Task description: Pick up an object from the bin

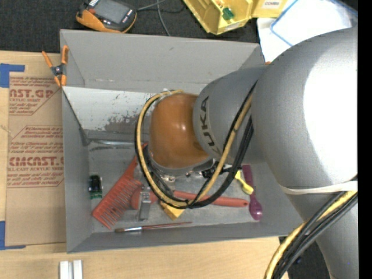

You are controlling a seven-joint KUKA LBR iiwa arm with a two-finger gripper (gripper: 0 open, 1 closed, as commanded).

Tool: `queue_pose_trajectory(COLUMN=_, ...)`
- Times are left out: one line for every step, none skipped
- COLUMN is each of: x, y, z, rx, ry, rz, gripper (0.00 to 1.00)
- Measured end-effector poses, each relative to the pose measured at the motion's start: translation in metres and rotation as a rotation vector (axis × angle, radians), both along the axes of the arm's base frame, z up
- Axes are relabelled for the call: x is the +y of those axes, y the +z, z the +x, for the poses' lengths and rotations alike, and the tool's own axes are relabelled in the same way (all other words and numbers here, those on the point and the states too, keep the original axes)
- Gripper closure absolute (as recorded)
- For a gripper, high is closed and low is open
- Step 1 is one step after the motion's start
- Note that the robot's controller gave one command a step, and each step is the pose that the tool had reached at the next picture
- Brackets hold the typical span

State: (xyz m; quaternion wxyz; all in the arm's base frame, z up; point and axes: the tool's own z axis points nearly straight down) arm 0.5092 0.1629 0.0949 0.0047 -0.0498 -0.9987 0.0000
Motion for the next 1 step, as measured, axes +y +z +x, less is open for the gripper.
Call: queue_pose_trajectory(x=-0.03, y=-0.0085, z=0.0365, rx=-0.021, ry=0.285, rz=0.005, gripper=1.0)
